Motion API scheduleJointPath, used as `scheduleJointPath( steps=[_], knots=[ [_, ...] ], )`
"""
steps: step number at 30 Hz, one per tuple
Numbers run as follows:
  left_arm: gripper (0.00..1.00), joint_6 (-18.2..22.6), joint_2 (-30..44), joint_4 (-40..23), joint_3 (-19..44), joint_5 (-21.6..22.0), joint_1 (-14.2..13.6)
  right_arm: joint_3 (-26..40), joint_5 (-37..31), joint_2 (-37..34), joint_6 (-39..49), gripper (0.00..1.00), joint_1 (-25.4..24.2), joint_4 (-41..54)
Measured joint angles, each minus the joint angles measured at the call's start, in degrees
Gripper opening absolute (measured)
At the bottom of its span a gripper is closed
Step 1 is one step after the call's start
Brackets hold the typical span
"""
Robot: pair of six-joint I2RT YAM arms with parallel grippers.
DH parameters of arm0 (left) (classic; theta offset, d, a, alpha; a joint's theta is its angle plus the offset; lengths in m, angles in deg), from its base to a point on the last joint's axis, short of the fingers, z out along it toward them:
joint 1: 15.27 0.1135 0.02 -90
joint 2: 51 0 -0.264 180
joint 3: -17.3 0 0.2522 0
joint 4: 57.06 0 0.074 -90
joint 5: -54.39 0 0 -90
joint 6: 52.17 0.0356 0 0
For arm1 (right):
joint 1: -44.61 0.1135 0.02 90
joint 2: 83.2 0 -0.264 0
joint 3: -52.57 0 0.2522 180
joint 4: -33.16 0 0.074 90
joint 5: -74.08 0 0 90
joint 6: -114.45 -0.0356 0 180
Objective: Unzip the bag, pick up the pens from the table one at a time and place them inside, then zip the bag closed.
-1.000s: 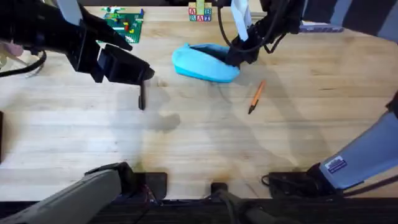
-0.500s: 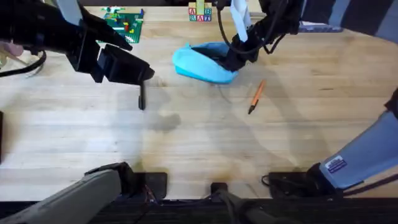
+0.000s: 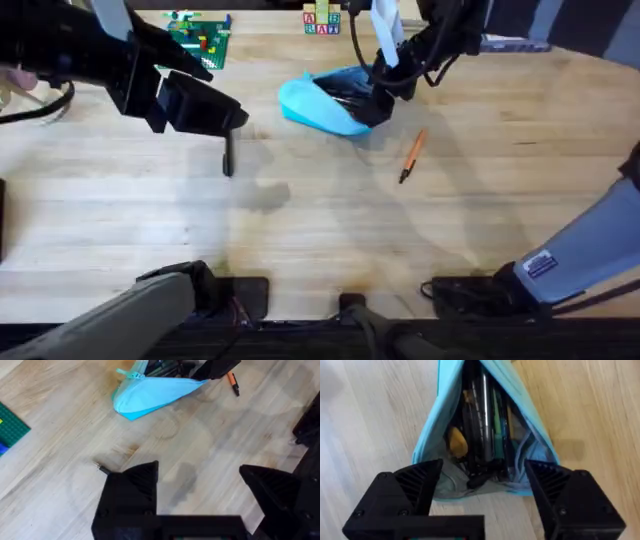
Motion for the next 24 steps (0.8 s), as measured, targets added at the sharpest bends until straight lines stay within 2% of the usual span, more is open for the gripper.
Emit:
scheduleJointPath(
  steps=[9, 14, 23, 24],
  knots=[
    [0.993, 0.0, 0.0, -0.01, 0.0, 0.0, 0.0, 0.63, -0.2, 3.4, -4.84, 0.996, 0.0, 2.2],
    [0.993, -0.01, 0.0, 0.01, 0.0, 0.0, 0.0, 1.05, -2.19, 11.2, -7.67, 0.996, 0.0, 6.46],
    [0.993, 0.0, 0.0, 0.01, 0.0, 0.0, 0.0, 1.1, -5.18, 19.51, -12.67, 0.996, 0.0, 9.49],
    [0.993, 0.0, 0.0, 0.01, 0.0, 0.0, 0.0, 1.12, -5.22, 22.66, -14.67, 0.996, 0.0, 10.9]
  ],
)
